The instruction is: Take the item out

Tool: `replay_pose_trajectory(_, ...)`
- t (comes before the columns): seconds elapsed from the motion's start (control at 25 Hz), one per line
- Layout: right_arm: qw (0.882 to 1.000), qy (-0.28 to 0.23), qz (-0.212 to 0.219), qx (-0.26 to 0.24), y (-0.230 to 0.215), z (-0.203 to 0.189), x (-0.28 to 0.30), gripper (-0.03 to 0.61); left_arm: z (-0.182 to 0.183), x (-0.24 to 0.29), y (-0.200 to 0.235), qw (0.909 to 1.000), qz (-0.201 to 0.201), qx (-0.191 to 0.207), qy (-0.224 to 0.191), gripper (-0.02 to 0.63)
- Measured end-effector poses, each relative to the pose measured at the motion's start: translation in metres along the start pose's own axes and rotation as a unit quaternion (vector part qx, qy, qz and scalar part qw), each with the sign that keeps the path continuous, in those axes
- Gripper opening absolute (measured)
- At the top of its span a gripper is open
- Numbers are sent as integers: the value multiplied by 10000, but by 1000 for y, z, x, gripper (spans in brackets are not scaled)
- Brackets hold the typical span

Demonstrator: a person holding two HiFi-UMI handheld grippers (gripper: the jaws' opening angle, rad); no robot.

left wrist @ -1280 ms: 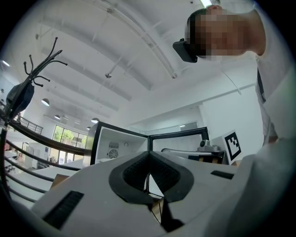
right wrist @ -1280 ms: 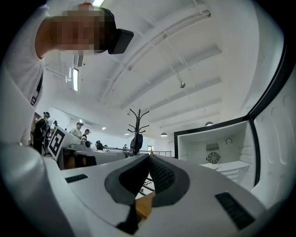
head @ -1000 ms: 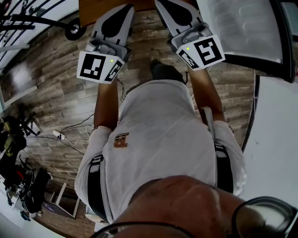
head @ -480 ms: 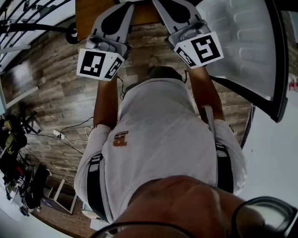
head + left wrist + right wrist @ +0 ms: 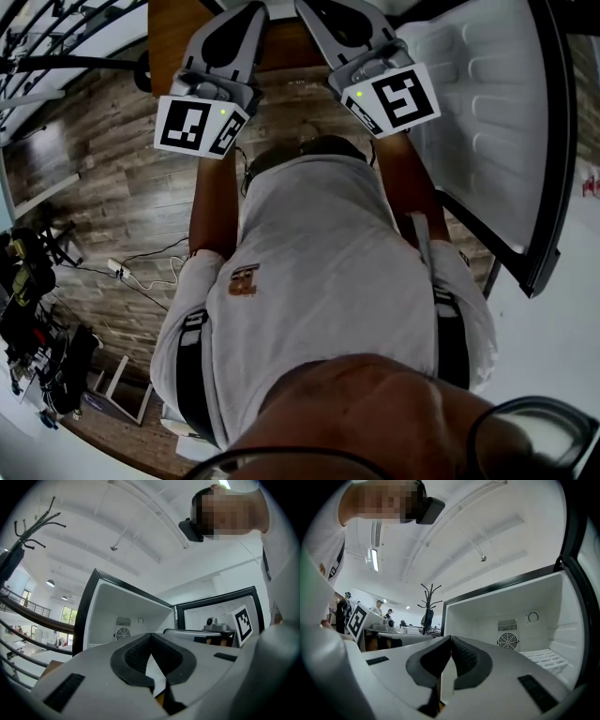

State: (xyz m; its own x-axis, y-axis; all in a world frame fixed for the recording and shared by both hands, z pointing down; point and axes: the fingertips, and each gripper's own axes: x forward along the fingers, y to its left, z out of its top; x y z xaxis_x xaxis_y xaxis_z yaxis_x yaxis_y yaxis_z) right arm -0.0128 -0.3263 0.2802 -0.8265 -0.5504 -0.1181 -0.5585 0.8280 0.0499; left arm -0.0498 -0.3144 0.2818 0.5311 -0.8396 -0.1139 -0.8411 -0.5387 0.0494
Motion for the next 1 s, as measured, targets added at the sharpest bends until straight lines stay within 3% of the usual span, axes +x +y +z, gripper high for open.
replay_pose_trajectory(0.48,9987,316,-311,234,-41,-27,20,34,-15,31,16,9999,70,-22,76,18)
replay_pose_trajectory(0.72,9918,364,-715,990,-59,-34,30,35,-12,32,24,9999,-6,-27,120,18)
replay_pose_trajectory(1.0,9691,263,-1121,2183,-72,-40,44,37,-4,21,40,9999,-64,-83,121,18)
